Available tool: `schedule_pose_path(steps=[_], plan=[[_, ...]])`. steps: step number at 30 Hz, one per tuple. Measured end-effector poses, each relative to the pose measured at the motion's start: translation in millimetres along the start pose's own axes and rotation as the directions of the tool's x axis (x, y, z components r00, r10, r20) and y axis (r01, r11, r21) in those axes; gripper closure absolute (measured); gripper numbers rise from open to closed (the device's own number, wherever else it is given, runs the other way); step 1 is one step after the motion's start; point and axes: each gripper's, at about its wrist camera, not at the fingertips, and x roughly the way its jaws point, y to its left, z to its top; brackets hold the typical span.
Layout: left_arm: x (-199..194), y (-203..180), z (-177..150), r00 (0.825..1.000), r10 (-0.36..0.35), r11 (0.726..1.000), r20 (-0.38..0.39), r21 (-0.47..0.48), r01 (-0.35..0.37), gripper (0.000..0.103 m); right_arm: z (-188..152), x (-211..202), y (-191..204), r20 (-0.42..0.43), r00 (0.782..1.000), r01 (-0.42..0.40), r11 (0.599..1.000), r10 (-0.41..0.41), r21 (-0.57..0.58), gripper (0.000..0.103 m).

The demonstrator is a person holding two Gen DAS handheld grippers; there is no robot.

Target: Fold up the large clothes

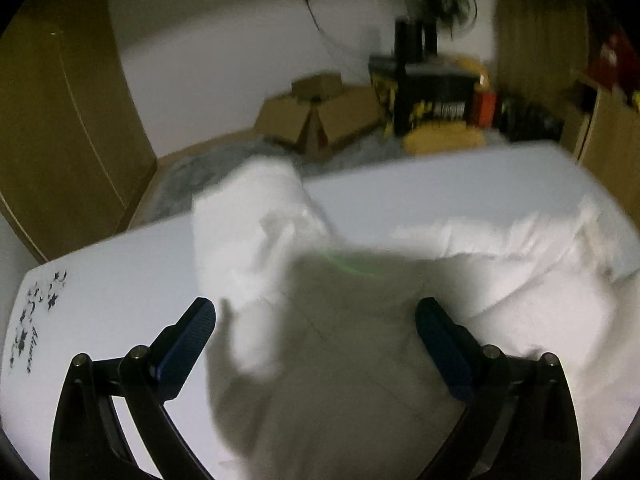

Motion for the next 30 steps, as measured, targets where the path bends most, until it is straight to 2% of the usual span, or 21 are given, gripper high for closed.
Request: schedule_pose_path(steps=[2,5,9,20,21,22,25,27,28,30], plan=[[10,1,-5,1.000,-0.007,1.000,-0.017,-0.026,0.006,0.001,0,3,0,-0.012,1.000,-0.001,1.000,0.001,-0.022,0.003],[14,-9,-9,0.999,0.050,0.999,-0.004,0.018,-0.050,0.001,-1,7,6,-0.013,1.000,0.027,0.998,-0.028,-0.054,0.002],[18,-16,-13,0.997,0.077,0.996,-0.005,0.042,-0.076,0.001,-7,8,12,0.008,0.998,0.056,0.996,-0.055,-0.070,0.002],[29,-18,-14,0.995,0.089,0.994,-0.039,0.067,-0.086,0.000,-18,7,21,-0.002,0.998,0.066,0.995,-0.066,-0.073,0.002],[29,-17,-13,0.996,0.084,0.995,-0.042,0.064,-0.081,0.000,-7,12,14,-0.008,0.998,0.063,0.996,-0.063,-0.071,0.002],[30,-14,-12,0.997,0.067,0.996,-0.049,0.055,-0.064,0.000,-4,12,12,-0.015,0.998,0.052,0.996,-0.053,-0.066,0.001],[23,6,-6,0.995,-0.057,0.998,-0.078,-0.005,0.057,0.001,6,3,3,-0.065,0.998,0.013,0.999,-0.015,-0.034,0.001],[4,29,-3,0.990,-0.136,0.989,-0.042,-0.064,0.133,0.001,9,-27,-12,-0.056,0.996,-0.067,0.997,0.070,0.042,0.002],[-7,42,-2,0.984,-0.176,0.981,-0.020,-0.090,0.174,0.001,8,-44,-23,-0.033,0.993,-0.114,0.990,0.117,0.086,0.002],[-29,78,-1,0.960,-0.277,0.948,0.025,-0.158,0.278,0.000,-3,-78,-55,0.010,0.977,-0.209,0.959,0.211,0.192,0.001]])
